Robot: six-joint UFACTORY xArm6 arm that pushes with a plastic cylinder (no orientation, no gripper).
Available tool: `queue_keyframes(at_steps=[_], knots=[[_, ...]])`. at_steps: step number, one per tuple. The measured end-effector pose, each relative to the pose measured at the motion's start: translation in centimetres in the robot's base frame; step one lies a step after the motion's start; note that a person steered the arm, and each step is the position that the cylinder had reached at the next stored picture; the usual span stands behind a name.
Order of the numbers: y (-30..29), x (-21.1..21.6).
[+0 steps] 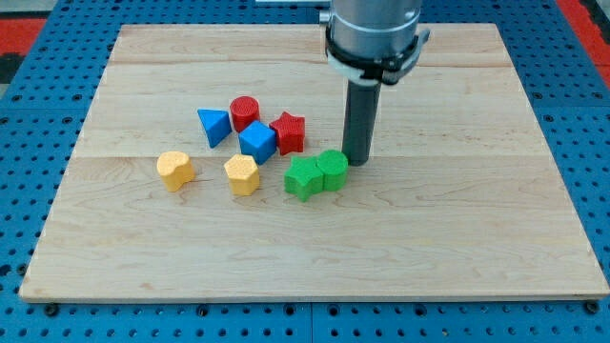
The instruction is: Move the yellow hexagon along with yellow heart towards left a bit
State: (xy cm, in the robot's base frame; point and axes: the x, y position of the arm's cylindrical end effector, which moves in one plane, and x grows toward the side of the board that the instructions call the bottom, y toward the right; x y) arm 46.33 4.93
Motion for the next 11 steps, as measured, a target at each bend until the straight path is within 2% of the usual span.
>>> queue_keyframes(at_steps=[1, 3, 6, 8, 9, 11], knots=[[-2.0, 1.9], [1.9, 2.4], [-8.5, 3.6], [-12.6, 3.6], [-12.6, 2.1], [-17.8, -2.9]])
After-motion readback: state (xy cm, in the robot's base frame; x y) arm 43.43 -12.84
